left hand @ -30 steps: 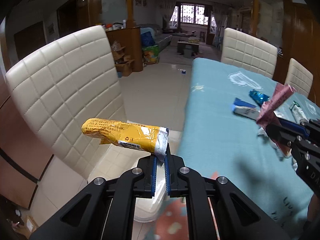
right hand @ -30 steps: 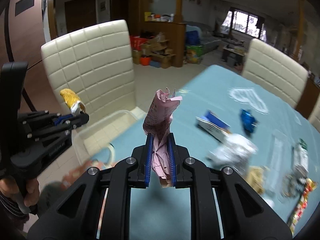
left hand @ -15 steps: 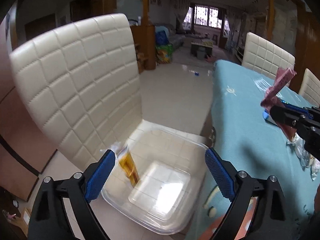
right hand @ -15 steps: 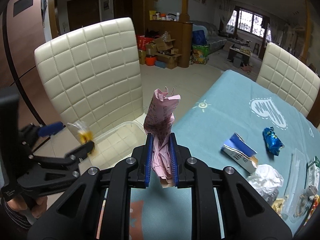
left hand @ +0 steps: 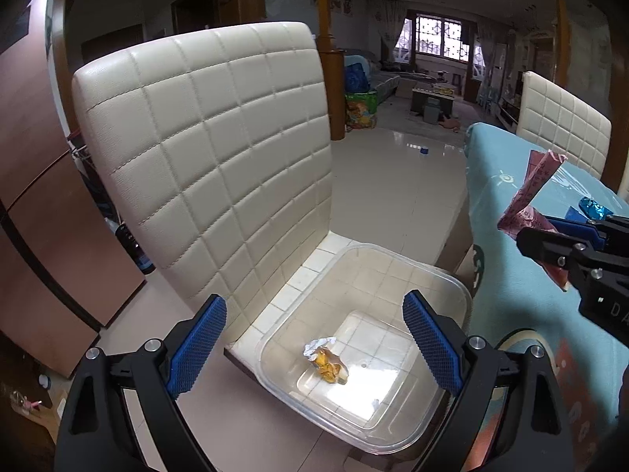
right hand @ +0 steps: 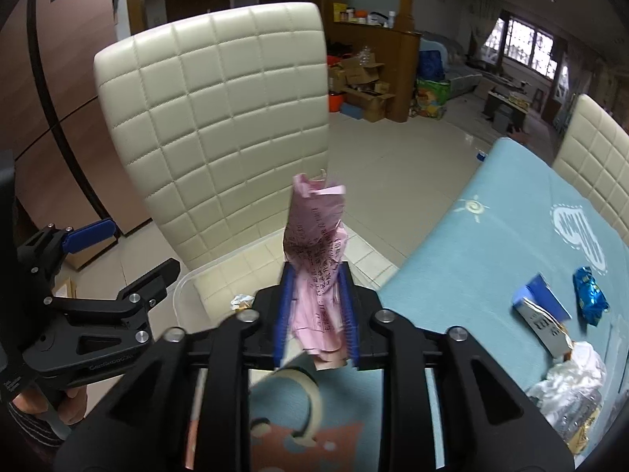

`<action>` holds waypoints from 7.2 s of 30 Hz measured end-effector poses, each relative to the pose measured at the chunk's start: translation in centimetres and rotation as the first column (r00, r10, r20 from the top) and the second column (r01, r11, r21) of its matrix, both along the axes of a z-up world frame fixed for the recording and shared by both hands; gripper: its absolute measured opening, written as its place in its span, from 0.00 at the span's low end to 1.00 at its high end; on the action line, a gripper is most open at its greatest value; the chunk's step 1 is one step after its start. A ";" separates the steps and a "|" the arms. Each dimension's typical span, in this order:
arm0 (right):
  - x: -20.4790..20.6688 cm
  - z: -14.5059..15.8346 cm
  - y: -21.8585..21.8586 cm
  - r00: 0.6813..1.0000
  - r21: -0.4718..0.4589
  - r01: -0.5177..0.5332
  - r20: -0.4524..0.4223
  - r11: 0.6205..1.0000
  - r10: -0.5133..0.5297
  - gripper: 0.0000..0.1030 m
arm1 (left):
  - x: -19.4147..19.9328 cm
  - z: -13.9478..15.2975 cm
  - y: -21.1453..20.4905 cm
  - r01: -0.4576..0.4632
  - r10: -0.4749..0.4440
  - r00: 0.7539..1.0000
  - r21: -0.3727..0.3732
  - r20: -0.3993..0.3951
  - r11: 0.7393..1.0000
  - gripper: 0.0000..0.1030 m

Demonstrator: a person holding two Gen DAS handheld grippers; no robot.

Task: Collect trash
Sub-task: 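Open both tools to drop the pink paper and yellow wrapper into the bin, then grasp the white tissue with the right tool while the left tool grasps the silver blister pack, then carry the tissue and blister pack over the bin and open the left tool, then open the right tool to drop the white tissue into the bin, then move both open tools back over the table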

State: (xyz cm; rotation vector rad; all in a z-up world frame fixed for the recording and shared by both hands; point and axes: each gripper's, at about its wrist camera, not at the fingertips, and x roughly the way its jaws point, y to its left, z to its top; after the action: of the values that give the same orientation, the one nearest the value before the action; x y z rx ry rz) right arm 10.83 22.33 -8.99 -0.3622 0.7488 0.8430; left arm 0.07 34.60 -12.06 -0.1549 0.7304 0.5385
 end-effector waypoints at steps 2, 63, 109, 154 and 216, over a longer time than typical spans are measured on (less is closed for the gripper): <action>-0.3 0.1 0.4 1.000 0.009 0.006 0.023 1.000 -0.006 0.63 | -0.5 0.0 0.5 -0.012 0.012 1.000 -0.007 0.003 1.000 0.86; 2.6 -4.5 -33.6 0.848 0.057 0.517 -0.171 0.854 -0.502 0.37 | 14.3 0.0 -29.4 0.487 -0.498 0.859 -0.117 -0.114 0.866 0.80; -2.8 0.6 -20.2 0.946 0.020 0.324 0.015 0.946 -0.324 0.32 | 3.6 3.6 -16.2 0.396 -0.393 0.918 -0.093 0.053 0.914 0.23; -1.9 1.7 -5.1 0.988 -0.052 0.098 0.123 0.994 -0.091 0.34 | 1.2 2.3 -4.7 0.158 -0.158 0.987 0.002 0.017 0.987 0.24; -2.8 3.0 -11.7 0.956 0.005 0.206 0.213 0.978 -0.203 0.87 | 0.8 4.3 -6.8 0.145 -0.144 0.986 -0.014 0.082 0.989 0.77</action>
State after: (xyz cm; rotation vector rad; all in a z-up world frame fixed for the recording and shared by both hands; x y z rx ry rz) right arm 8.00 10.66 -5.96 -0.3766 0.5824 0.5919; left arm 0.87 27.75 -7.76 -0.1399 0.6626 0.3848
